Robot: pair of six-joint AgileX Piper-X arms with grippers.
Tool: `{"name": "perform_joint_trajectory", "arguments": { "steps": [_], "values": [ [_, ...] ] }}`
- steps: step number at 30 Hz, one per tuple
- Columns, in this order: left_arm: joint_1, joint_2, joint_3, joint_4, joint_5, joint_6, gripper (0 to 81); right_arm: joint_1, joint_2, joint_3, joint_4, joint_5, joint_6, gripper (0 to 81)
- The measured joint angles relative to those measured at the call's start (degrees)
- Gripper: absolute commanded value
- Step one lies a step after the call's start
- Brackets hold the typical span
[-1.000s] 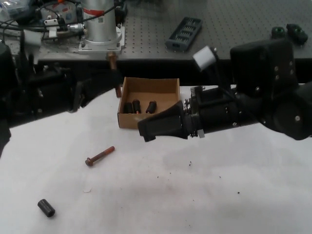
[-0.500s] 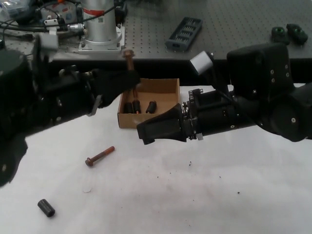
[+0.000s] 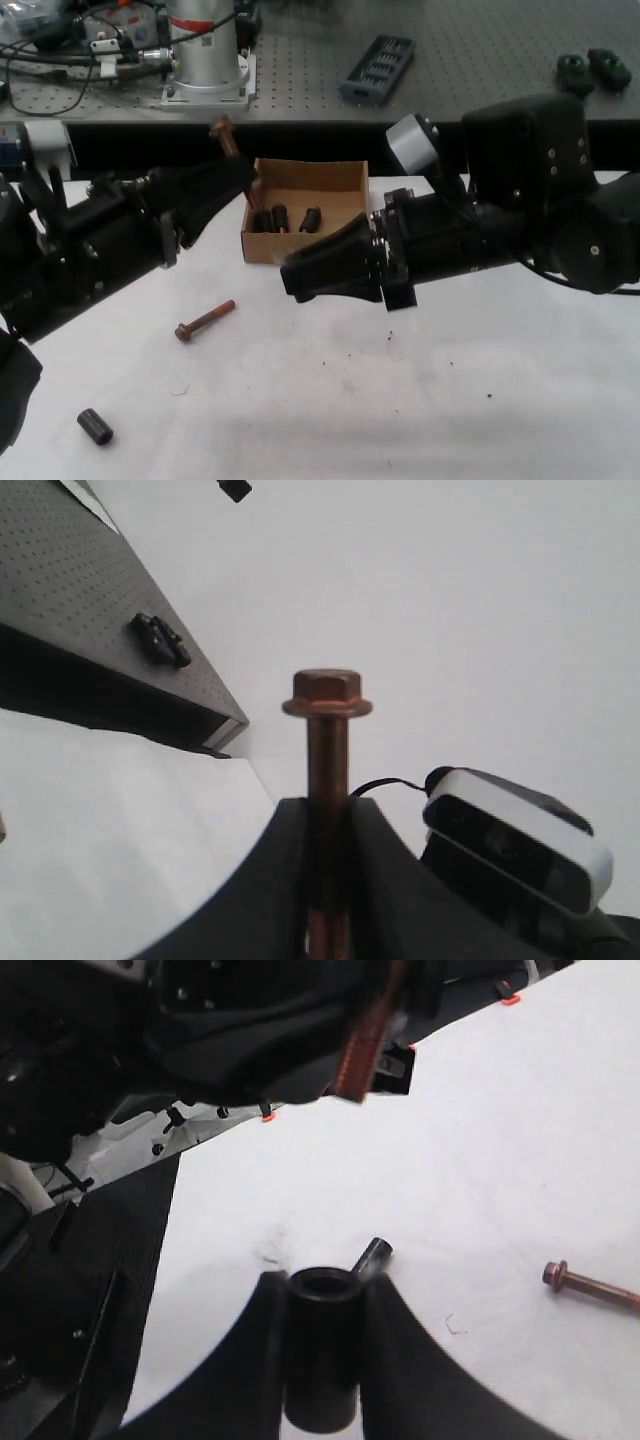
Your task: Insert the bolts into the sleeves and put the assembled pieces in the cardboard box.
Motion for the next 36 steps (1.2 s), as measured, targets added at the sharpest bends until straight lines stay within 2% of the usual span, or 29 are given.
{"name": "perform_joint_trajectory", "arguments": {
  "steps": [1, 6, 12, 15, 27, 36],
  "values": [
    [0.00, 0.00, 0.00, -0.49, 0.01, -0.64, 0.6, 0.00, -0.04, 0.00, 0.00, -0.45, -3.64, 4.4],
    [0.00, 0.00, 0.00, -1.38, 0.01, -2.30, 0.6, 0.00, -0.04, 0.00, -0.16, -0.85, -11.81, 4.4],
    [0.00, 0.00, 0.00, 1.31, 0.94, -2.30, 0.6, 0.00, 1.39, 0.00, -0.25, -0.99, -15.95, 4.4],
    [0.00, 0.00, 0.00, 2.30, 1.35, -2.08, 0.6, 0.00, 1.91, 0.00, -0.25, -1.16, -15.30, 4.4],
    [0.00, 0.00, 0.00, 1.72, 5.19, 2.79, 0.6, 0.00, 1.90, 0.00, -0.25, -5.30, -3.00, 4.4],
    [1.21, 0.00, 0.00, 1.41, 8.85, 5.78, 0.6, 0.00, 1.90, 0.00, -0.25, -8.61, -0.87, 4.4]
  ]
}}
